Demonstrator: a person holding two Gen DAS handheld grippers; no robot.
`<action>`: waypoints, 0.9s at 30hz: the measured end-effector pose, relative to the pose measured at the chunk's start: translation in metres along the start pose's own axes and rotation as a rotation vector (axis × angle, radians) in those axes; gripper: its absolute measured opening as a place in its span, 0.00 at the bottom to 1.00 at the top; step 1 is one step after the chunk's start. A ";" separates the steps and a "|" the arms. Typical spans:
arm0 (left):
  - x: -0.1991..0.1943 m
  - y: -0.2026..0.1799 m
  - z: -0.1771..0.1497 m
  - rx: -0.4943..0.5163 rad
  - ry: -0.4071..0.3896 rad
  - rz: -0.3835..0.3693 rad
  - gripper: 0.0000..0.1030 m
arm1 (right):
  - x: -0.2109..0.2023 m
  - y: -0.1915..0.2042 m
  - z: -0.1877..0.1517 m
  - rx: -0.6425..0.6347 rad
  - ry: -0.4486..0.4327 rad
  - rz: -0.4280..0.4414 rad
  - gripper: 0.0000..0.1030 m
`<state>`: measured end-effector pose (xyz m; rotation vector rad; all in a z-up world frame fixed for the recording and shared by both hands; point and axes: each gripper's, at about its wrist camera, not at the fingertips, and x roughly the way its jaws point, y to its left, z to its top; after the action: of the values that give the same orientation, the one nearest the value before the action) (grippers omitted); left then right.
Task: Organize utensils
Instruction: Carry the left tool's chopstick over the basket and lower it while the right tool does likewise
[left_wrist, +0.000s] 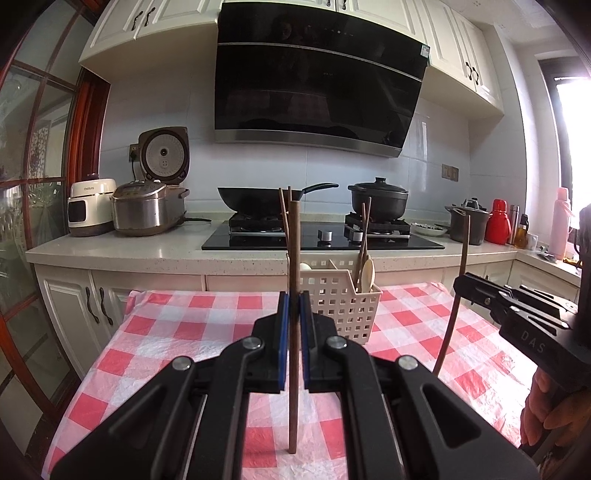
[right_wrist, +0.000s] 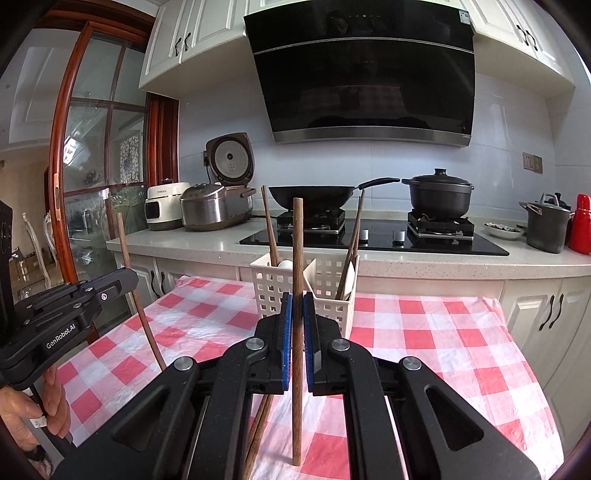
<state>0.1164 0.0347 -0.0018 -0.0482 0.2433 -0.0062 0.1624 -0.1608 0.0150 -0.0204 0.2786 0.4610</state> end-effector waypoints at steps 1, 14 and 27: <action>-0.001 0.000 0.001 0.000 0.000 -0.002 0.06 | -0.001 0.000 0.000 0.001 0.000 0.000 0.06; -0.005 0.002 0.004 -0.001 -0.013 -0.005 0.06 | -0.007 0.001 0.003 -0.022 -0.045 -0.018 0.06; -0.006 0.001 0.003 -0.001 -0.013 -0.002 0.06 | -0.008 0.003 0.000 -0.015 -0.043 -0.007 0.06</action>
<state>0.1116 0.0363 0.0028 -0.0492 0.2298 -0.0079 0.1539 -0.1617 0.0172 -0.0263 0.2330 0.4564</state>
